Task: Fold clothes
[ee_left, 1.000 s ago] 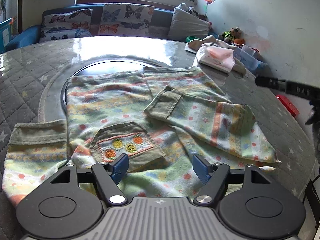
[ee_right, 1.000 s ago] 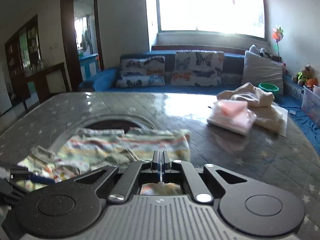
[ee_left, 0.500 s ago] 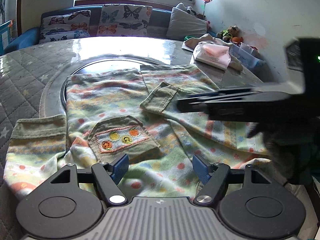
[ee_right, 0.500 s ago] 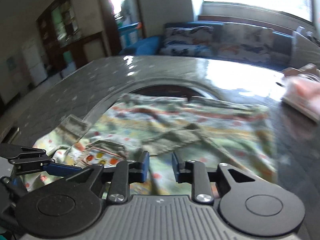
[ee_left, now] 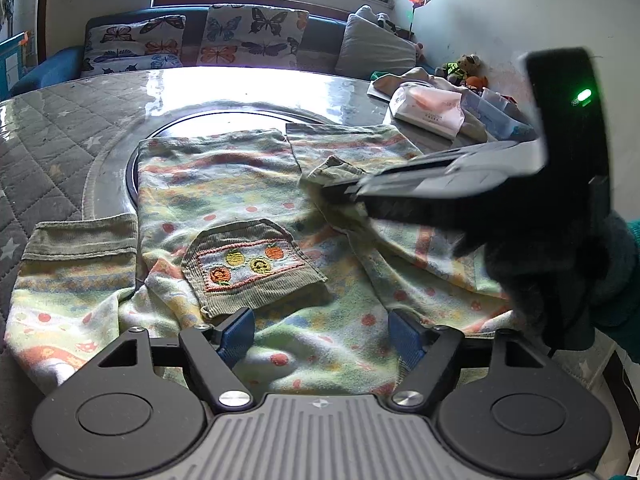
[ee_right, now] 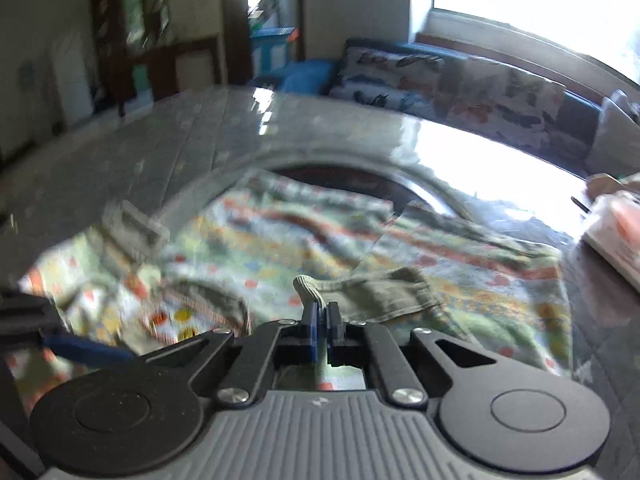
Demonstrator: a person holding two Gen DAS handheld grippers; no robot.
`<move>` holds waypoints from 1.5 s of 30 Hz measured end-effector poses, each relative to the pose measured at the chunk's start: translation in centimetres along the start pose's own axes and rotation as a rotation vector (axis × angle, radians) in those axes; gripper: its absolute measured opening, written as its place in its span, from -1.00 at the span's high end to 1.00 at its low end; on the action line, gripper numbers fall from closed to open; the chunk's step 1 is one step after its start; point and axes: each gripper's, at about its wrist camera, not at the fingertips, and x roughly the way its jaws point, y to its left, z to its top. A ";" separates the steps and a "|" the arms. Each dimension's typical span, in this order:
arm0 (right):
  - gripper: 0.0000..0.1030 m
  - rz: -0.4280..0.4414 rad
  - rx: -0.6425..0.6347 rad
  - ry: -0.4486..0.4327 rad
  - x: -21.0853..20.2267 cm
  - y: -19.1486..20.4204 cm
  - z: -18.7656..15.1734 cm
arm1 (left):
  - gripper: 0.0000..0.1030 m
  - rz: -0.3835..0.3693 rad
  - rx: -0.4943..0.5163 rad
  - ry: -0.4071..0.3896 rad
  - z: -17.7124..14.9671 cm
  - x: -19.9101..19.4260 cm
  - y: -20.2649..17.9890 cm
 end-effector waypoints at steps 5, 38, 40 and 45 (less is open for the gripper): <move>0.94 -0.034 0.111 -0.125 -4.9 -2.8 0.5 | -0.48 -0.004 0.019 -0.014 0.6 -0.4 -0.5; 0.55 -0.619 0.492 -0.117 -20.7 -20.9 -15.6 | -0.49 -0.193 0.321 0.049 2.4 3.6 -11.8; 0.48 -0.577 0.478 -0.104 -19.0 -20.9 -14.8 | -0.49 -0.216 0.337 0.057 2.2 4.0 -12.8; 0.29 -0.512 0.461 -0.057 -14.5 -21.1 -12.9 | -0.49 -0.254 0.371 0.095 1.1 4.8 -14.3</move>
